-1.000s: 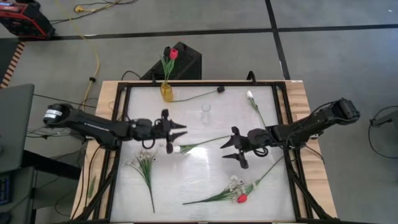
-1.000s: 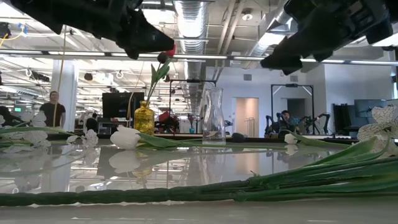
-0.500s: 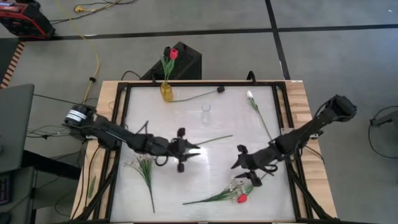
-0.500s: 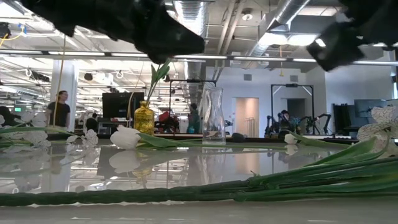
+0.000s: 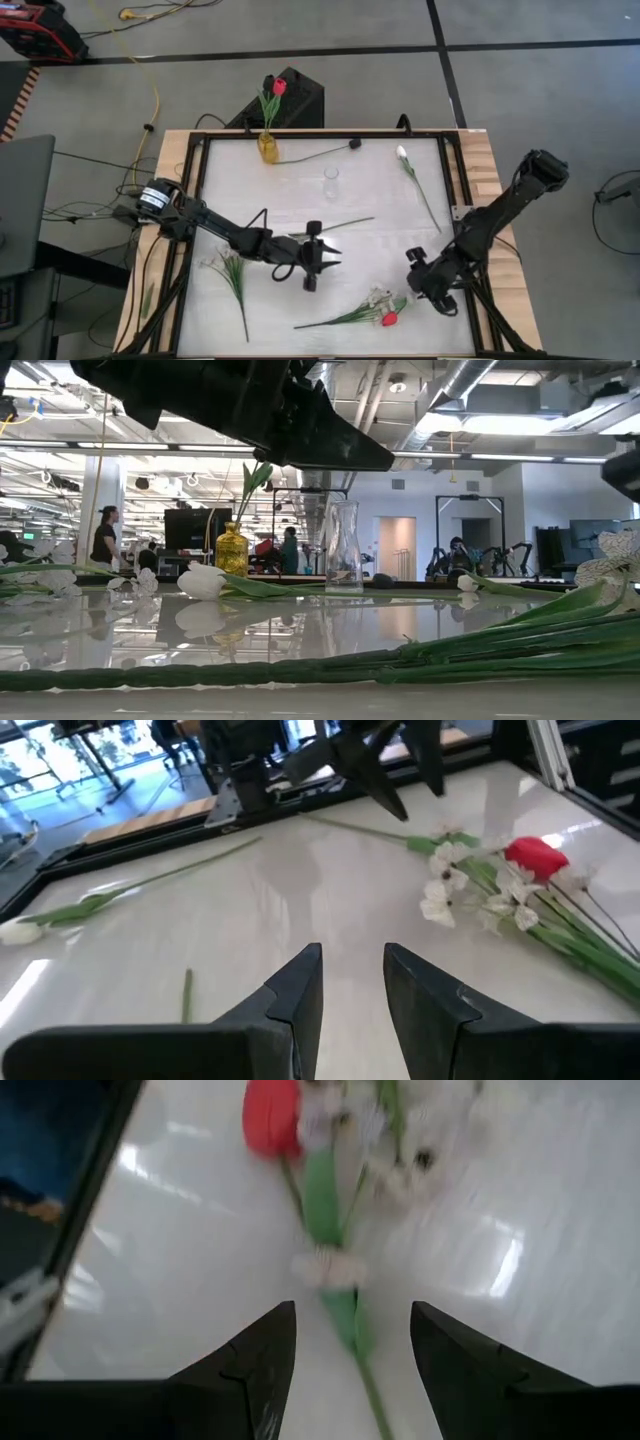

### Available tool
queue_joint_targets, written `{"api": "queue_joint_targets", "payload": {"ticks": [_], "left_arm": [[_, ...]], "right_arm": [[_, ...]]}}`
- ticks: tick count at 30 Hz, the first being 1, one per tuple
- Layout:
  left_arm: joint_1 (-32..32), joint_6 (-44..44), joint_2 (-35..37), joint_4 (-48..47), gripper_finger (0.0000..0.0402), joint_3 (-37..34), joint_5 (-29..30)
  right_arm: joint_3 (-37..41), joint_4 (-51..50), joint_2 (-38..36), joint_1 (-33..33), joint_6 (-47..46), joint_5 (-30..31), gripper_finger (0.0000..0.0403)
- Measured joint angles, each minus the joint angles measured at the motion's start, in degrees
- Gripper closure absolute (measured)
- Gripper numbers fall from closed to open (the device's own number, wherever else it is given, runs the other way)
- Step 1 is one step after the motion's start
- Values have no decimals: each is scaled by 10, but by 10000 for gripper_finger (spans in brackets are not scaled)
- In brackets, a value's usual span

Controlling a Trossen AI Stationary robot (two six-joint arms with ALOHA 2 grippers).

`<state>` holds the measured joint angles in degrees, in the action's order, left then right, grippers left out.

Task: Sort flowers into vase by color
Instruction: Put the red flower into the yellow flower vase

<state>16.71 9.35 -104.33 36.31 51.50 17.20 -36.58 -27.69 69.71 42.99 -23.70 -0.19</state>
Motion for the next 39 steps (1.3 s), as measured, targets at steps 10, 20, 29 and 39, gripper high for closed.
{"api": "queue_joint_targets", "payload": {"ticks": [10,20,29,39], "left_arm": [[-7,-1,0,-27,303,2,2],[-23,-32,0,-30,303,2,-2],[-25,-31,0,-40,303,2,-3],[-34,-36,0,-45,303,2,-3]], "right_arm": [[14,-85,0,13,2,6,180],[39,-54,0,27,-17,18,180],[83,2,1,73,-62,16,205],[87,21,1,104,-61,14,385]]}}
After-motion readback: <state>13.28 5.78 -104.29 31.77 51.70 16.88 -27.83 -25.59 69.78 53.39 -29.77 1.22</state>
